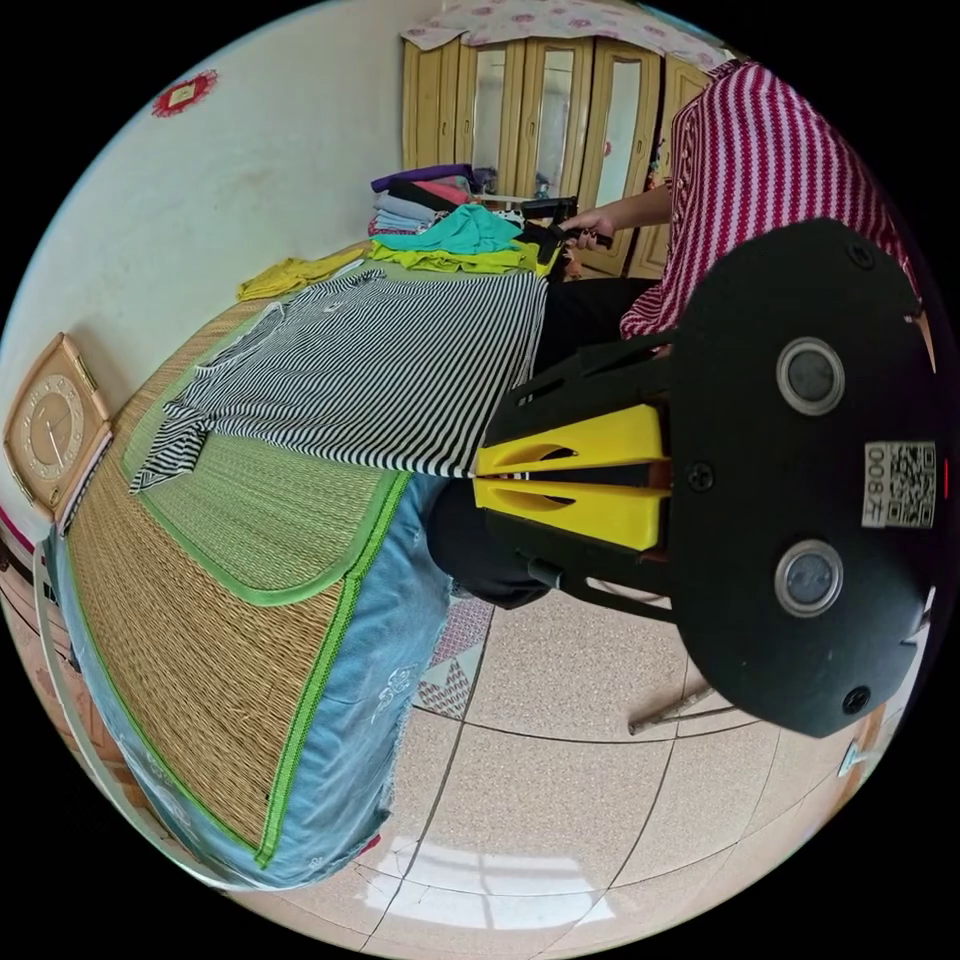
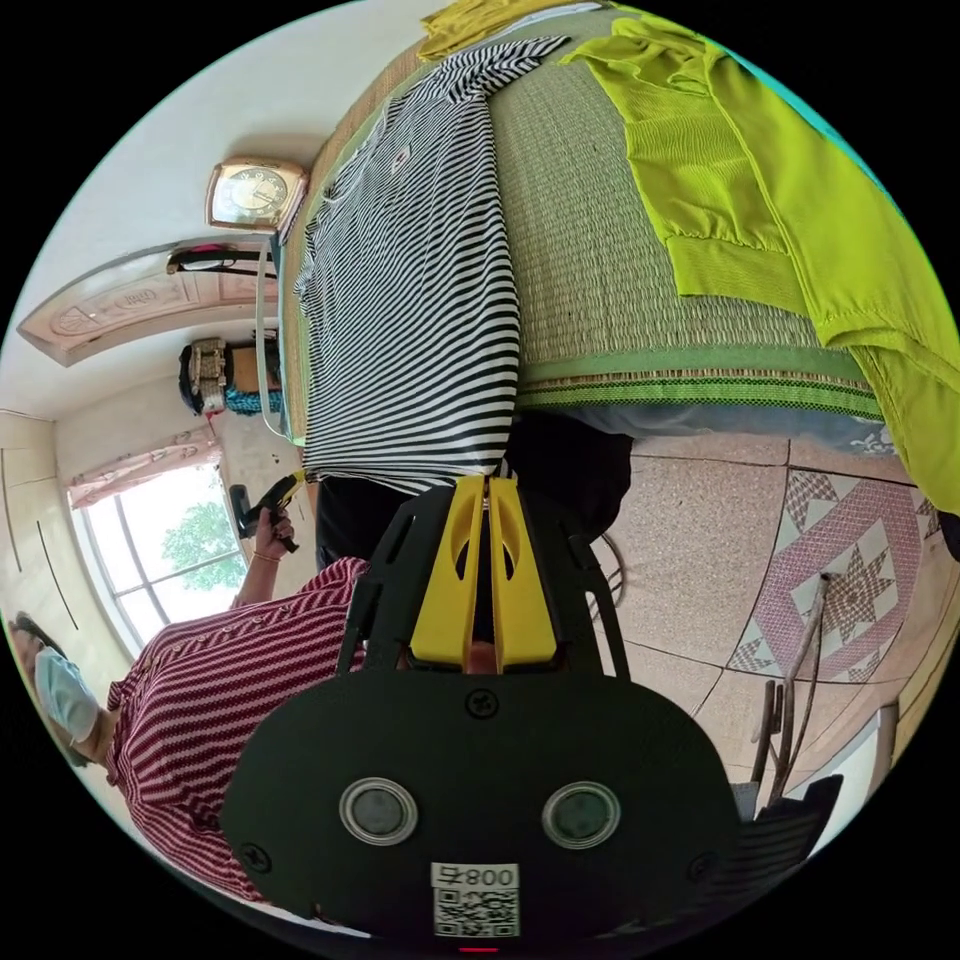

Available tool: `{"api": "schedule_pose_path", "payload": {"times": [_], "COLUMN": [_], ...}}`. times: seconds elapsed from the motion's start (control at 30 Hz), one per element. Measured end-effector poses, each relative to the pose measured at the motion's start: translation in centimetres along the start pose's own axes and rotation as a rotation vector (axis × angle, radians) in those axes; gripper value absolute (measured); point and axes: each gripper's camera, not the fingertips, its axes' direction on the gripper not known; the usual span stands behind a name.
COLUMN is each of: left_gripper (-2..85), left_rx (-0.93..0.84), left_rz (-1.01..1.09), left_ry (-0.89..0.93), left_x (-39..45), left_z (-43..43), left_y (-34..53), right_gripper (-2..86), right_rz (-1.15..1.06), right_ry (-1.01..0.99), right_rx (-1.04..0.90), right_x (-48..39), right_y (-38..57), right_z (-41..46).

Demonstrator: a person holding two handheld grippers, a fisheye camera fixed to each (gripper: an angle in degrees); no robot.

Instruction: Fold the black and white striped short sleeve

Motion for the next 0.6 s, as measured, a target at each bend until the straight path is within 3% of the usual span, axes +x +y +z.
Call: {"api": "schedule_pose_path", "payload": {"times": [0.33,0.6], "left_gripper": [0.4,0.3], "left_rx": [0.085,0.109], "left_rz": [0.026,0.197], "left_ry": [-0.035,-0.082], "left_x": [2.5,12.1], "left_z": [2.7,13.0], "left_y": [-5.4,-22.2], "right_gripper": [0.1,0.1], "right_rz": [0.080,-0.101], "right_ry": [-0.027,0.141], "right_rx": [0.134,0.232], "right_x": [1.5,-7.2], "right_y": [1.0,-10.3], "right_z": [-3.5,-4.7]}}
